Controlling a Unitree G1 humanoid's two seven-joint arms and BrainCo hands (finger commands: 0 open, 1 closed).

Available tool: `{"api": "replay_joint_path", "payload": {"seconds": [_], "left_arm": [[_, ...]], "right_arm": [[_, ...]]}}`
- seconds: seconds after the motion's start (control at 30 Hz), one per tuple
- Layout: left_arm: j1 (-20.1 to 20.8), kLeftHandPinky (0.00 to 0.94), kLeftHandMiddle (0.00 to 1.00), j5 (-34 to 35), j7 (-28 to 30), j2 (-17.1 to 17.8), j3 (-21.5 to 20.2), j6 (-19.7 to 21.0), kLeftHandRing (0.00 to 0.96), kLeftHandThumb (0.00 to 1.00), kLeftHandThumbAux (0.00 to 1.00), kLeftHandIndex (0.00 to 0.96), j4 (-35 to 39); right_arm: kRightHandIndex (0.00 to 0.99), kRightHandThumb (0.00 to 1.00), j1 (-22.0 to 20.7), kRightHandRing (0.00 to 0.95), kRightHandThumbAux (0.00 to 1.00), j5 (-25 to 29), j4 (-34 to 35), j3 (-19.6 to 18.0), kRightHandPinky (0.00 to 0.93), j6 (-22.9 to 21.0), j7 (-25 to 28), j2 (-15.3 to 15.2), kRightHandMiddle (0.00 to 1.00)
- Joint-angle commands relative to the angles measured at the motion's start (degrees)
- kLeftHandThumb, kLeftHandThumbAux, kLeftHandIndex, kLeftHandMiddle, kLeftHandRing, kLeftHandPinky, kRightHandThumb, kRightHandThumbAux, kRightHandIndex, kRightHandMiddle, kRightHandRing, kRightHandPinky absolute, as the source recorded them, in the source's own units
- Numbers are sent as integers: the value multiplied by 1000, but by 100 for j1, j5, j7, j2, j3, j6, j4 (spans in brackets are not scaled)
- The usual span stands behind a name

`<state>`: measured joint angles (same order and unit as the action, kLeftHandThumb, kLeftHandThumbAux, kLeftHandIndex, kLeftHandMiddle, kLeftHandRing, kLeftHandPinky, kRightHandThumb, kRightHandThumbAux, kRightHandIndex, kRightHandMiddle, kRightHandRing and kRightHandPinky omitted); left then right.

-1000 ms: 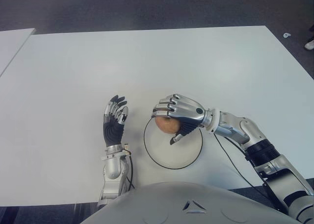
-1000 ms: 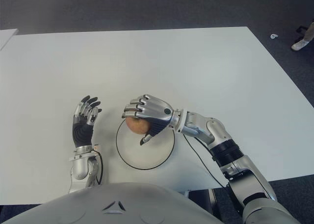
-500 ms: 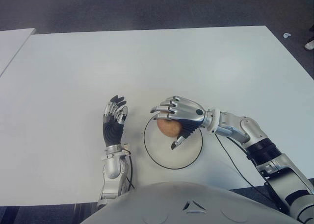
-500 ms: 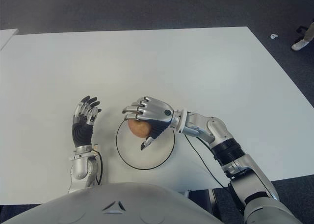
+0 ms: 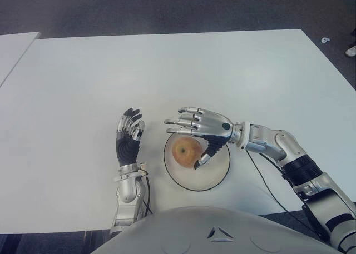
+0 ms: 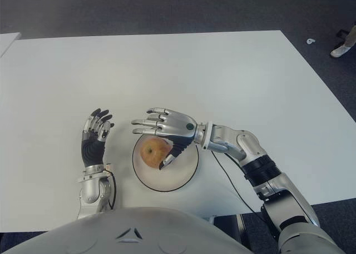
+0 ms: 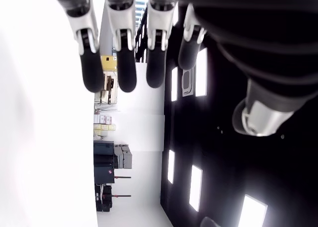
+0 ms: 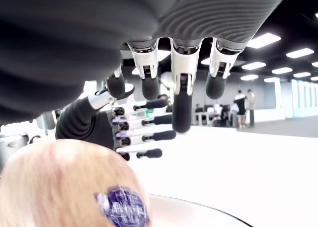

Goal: Put the apples into the plate.

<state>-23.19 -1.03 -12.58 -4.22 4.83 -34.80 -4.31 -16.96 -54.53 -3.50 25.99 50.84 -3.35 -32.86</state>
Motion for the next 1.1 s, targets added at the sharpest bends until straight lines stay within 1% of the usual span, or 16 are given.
{"api": "replay_joint_path", "payload": {"seconds": [0.03, 0.37, 0.7, 0.9, 1.1], "left_arm": [[114, 331, 239, 75, -17, -285, -8, 53, 277, 451, 539, 172, 59], [94, 343, 241, 115, -7, -274, -7, 111, 286, 457, 539, 171, 111], [99, 336, 240, 36, -33, -259, -11, 86, 284, 456, 538, 179, 111], [110, 323, 237, 17, -37, -261, -13, 53, 276, 461, 545, 183, 103], [146, 308, 238, 18, -52, -280, -25, 0, 270, 473, 548, 179, 47]], "right_arm": [[0, 99, 31, 0, 289, 91, 61, -17, 0, -86, 160, -58, 0], [0, 106, 36, 0, 264, 130, 84, -23, 0, -120, 244, -56, 0], [0, 115, 56, 0, 252, 169, 119, -45, 0, -144, 337, -86, 0], [0, 118, 67, 0, 257, 222, 126, -97, 0, -141, 304, -77, 0], [0, 116, 27, 0, 261, 399, -38, -264, 0, -122, 123, -54, 0]]}}
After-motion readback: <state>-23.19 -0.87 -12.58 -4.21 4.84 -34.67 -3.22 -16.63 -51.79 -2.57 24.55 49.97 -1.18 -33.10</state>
